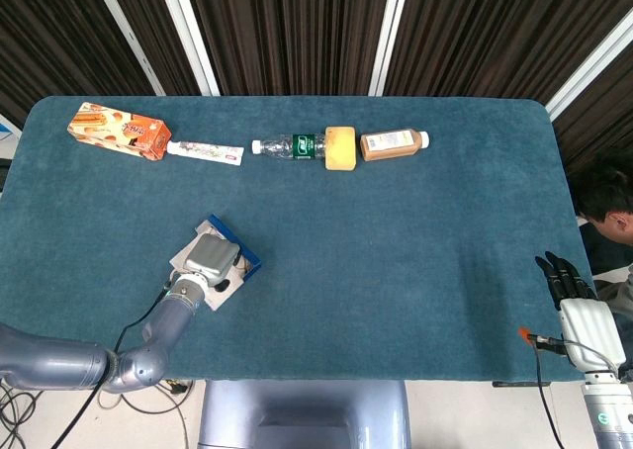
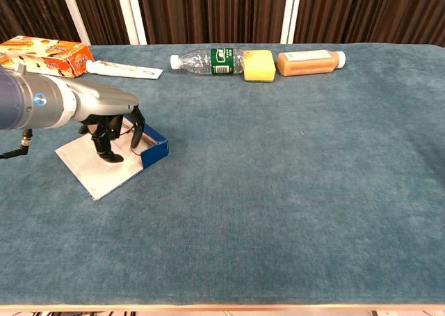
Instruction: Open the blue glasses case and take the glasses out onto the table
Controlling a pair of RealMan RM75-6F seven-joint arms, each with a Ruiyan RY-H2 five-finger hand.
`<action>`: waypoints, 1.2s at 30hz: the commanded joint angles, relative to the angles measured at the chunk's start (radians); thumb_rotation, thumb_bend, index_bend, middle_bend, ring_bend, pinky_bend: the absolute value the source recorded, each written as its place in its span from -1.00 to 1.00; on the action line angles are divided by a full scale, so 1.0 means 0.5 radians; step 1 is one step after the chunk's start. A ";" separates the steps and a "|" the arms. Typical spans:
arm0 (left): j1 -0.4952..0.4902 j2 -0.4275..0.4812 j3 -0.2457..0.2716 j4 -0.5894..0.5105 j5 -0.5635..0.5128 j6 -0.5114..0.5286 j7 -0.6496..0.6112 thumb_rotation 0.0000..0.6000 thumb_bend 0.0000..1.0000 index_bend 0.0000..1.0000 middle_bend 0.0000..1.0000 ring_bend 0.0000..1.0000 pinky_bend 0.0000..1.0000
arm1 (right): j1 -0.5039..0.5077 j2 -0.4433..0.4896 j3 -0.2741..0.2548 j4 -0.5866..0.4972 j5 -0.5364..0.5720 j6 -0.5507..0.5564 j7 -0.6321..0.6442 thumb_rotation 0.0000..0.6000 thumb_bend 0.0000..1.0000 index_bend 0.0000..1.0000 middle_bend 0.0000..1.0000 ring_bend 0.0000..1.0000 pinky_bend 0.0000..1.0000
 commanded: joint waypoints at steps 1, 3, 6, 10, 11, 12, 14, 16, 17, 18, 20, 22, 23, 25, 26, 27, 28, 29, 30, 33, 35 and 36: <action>-0.034 -0.030 -0.009 0.065 -0.060 -0.018 0.027 1.00 -0.41 -0.64 0.89 0.32 0.41 | -0.001 -0.001 0.000 0.001 0.000 0.001 0.002 1.00 -0.57 -1.00 -1.00 -1.00 -0.58; -0.049 -0.046 -0.014 0.101 -0.089 -0.030 0.037 1.00 -0.41 -0.64 0.89 0.32 0.41 | 0.000 -0.002 0.001 0.002 0.000 0.001 0.002 1.00 -0.57 -1.00 -1.00 -1.00 -0.57; -0.061 -0.067 -0.027 0.137 -0.115 -0.048 0.029 1.00 -0.41 -0.65 0.89 0.32 0.41 | 0.000 -0.002 0.002 0.004 0.002 0.000 0.005 1.00 -0.57 -1.00 -1.00 -1.00 -0.57; -0.073 -0.096 -0.035 0.170 -0.125 -0.061 0.023 1.00 -0.41 -0.67 0.89 0.32 0.42 | 0.001 -0.002 0.002 0.004 0.001 0.000 0.007 1.00 -0.57 -1.00 -1.00 -1.00 -0.57; -0.075 -0.101 -0.038 0.176 -0.127 -0.062 0.019 1.00 -0.41 -0.67 0.89 0.32 0.42 | 0.001 -0.001 0.002 0.004 0.000 0.001 0.007 1.00 -0.57 -1.00 -1.00 -1.00 -0.57; -0.077 -0.111 -0.044 0.186 -0.129 -0.064 0.013 1.00 -0.41 -0.68 0.89 0.32 0.42 | 0.000 -0.001 0.002 0.005 -0.003 0.003 0.007 1.00 -0.57 -1.00 -1.00 -1.00 -0.57; -0.081 -0.122 -0.054 0.199 -0.125 -0.062 0.004 1.00 -0.41 -0.68 0.89 0.32 0.42 | 0.000 -0.001 0.001 0.005 -0.003 0.004 0.009 1.00 -0.57 -1.00 -1.00 -1.00 -0.57; -0.085 -0.134 -0.066 0.210 -0.119 -0.059 -0.005 1.00 -0.41 -0.70 0.89 0.32 0.42 | 0.000 -0.001 0.001 0.005 -0.001 0.002 0.010 1.00 -0.57 -1.00 -1.00 -1.00 -0.57; -0.087 -0.137 -0.070 0.214 -0.117 -0.056 -0.008 1.00 -0.42 -0.70 0.89 0.32 0.42 | 0.000 -0.001 0.001 0.005 -0.001 0.002 0.011 1.00 -0.57 -1.00 -1.00 -1.00 -0.57; -0.089 -0.142 -0.073 0.218 -0.112 -0.051 -0.009 1.00 -0.42 -0.70 0.89 0.32 0.42 | 0.000 -0.002 0.002 0.006 -0.001 0.002 0.012 1.00 -0.57 -1.00 -1.00 -1.00 -0.57; -0.093 -0.146 -0.079 0.221 -0.108 -0.045 -0.012 1.00 -0.41 -0.70 0.89 0.32 0.42 | 0.001 -0.001 0.001 0.005 0.000 -0.001 0.014 1.00 -0.57 -1.00 -1.00 -1.00 -0.58; -0.091 -0.149 -0.094 0.223 -0.097 -0.037 -0.029 1.00 -0.41 -0.70 0.89 0.32 0.42 | 0.001 0.001 0.001 0.004 0.002 -0.002 0.016 1.00 -0.57 -1.00 -1.00 -1.00 -0.57; -0.090 -0.150 -0.100 0.223 -0.088 -0.032 -0.039 1.00 -0.41 -0.70 0.89 0.32 0.42 | 0.001 0.001 0.001 0.004 0.001 -0.001 0.016 1.00 -0.57 -1.00 -1.00 -1.00 -0.57; -0.085 -0.148 -0.116 0.221 -0.066 -0.017 -0.060 1.00 -0.41 -0.70 0.89 0.32 0.42 | 0.001 0.001 0.001 0.004 0.000 -0.001 0.015 1.00 -0.57 -1.00 -1.00 -1.00 -0.57; -0.083 -0.147 -0.120 0.220 -0.057 -0.012 -0.066 1.00 -0.41 -0.70 0.89 0.32 0.42 | 0.001 0.001 0.001 0.004 0.001 -0.002 0.016 1.00 -0.57 -1.00 -1.00 -1.00 -0.57; -0.083 -0.145 -0.122 0.220 -0.047 -0.006 -0.067 1.00 -0.42 -0.70 0.89 0.32 0.42 | 0.001 0.001 0.001 0.004 0.002 -0.003 0.016 1.00 -0.57 -1.00 -1.00 -1.00 -0.57; -0.084 -0.144 -0.122 0.220 -0.042 -0.004 -0.065 1.00 -0.42 -0.70 0.89 0.32 0.42 | 0.001 0.001 0.002 0.003 0.001 -0.002 0.016 1.00 -0.57 -1.00 -1.00 -1.00 -0.57; -0.084 -0.144 -0.123 0.221 -0.037 -0.002 -0.066 1.00 -0.42 -0.70 0.89 0.32 0.42 | 0.001 0.001 0.001 0.003 0.000 -0.001 0.016 1.00 -0.57 -1.00 -1.00 -1.00 -0.57; -0.084 -0.144 -0.126 0.221 -0.036 -0.001 -0.068 1.00 -0.42 -0.70 0.89 0.32 0.42 | 0.001 0.001 0.001 0.003 -0.001 0.000 0.015 1.00 -0.57 -1.00 -1.00 -1.00 -0.57; -0.081 -0.149 -0.142 0.227 -0.021 0.002 -0.088 1.00 -0.42 -0.70 0.89 0.32 0.42 | 0.001 0.001 0.002 0.002 0.002 -0.002 0.016 1.00 -0.57 -1.00 -1.00 -1.00 -0.57; -0.082 -0.153 -0.142 0.236 -0.016 0.000 -0.087 1.00 -0.42 -0.70 0.89 0.32 0.43 | 0.002 0.001 0.002 0.002 0.004 -0.004 0.017 1.00 -0.57 -1.00 -1.00 -1.00 -0.57; -0.084 -0.158 -0.141 0.244 -0.019 -0.003 -0.083 1.00 -0.42 -0.70 0.89 0.32 0.43 | 0.002 0.001 0.002 0.002 0.004 -0.005 0.017 1.00 -0.57 -1.00 -1.00 -1.00 -0.57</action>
